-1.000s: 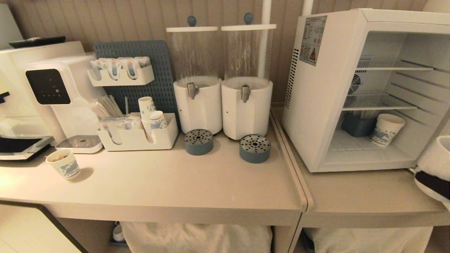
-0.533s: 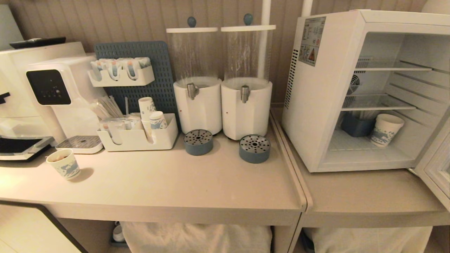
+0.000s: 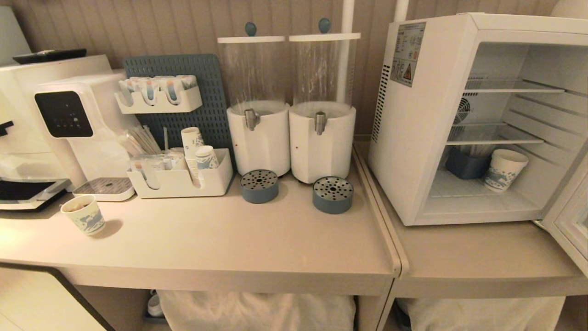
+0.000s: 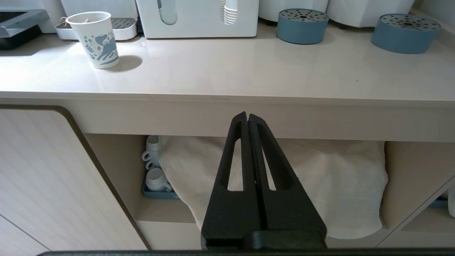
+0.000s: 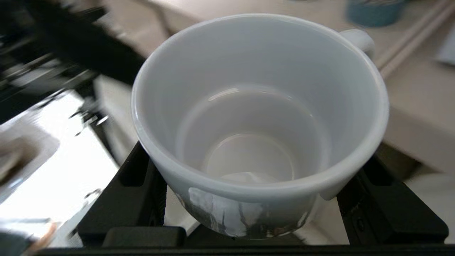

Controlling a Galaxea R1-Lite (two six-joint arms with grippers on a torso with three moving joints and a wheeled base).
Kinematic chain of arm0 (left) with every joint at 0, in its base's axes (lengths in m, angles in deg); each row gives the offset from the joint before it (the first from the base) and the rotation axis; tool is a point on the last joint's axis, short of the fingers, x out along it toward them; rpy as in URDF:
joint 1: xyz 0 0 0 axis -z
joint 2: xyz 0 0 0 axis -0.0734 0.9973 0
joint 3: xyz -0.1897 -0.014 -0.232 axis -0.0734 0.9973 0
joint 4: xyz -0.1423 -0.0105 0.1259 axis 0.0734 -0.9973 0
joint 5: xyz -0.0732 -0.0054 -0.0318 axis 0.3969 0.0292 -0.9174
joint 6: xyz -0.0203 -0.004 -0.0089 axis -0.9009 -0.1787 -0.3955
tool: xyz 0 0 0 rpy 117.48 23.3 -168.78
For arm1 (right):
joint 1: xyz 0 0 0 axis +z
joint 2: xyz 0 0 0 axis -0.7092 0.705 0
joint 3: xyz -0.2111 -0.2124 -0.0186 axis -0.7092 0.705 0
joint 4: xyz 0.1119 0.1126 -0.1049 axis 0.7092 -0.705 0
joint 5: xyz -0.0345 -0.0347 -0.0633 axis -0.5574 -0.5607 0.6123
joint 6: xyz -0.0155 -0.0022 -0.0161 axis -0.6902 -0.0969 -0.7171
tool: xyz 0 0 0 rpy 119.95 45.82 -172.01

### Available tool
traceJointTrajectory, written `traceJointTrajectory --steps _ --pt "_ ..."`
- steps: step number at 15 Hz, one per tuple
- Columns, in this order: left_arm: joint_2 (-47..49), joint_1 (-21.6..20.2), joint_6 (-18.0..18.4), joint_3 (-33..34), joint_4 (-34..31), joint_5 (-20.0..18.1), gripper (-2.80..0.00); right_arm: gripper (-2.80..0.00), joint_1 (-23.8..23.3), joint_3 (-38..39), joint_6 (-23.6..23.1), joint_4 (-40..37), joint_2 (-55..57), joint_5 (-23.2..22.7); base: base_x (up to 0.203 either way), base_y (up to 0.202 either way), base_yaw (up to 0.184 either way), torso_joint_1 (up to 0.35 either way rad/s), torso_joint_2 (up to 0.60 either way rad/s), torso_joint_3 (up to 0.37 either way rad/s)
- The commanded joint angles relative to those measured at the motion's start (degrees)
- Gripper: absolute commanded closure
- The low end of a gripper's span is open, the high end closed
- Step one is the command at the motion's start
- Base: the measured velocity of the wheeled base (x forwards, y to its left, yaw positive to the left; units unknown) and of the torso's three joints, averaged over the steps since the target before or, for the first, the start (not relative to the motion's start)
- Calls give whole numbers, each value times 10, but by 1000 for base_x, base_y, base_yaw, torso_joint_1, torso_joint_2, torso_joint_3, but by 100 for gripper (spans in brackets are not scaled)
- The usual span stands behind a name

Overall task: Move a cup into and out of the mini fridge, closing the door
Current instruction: Place the ceramic cup on the table

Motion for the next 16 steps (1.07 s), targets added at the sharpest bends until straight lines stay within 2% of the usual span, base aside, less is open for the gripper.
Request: traceJointTrajectory --steps 1,2,3,6,13,16 --pt "0 -1 0 0 0 0 0 0 36 3 7 -5 8 57 0 0 0 0 0 0" --pt "0 -1 0 0 0 0 0 0 35 14 15 1 8 93 0 0 0 0 0 0" --pt "0 -1 0 0 -1 0 0 0 35 18 31 28 8 109 0 0 0 0 0 0" --pt "0 -1 0 0 -1 0 0 0 35 12 110 110 21 119 0 0 0 0 0 0" --pt "0 -1 -1 0 0 0 0 0 15 89 133 126 -12 148 0 0 0 0 0 0" --pt "0 0 -1 0 0 0 0 0 1 137 131 127 -88 150 0 0 0 0 0 0"
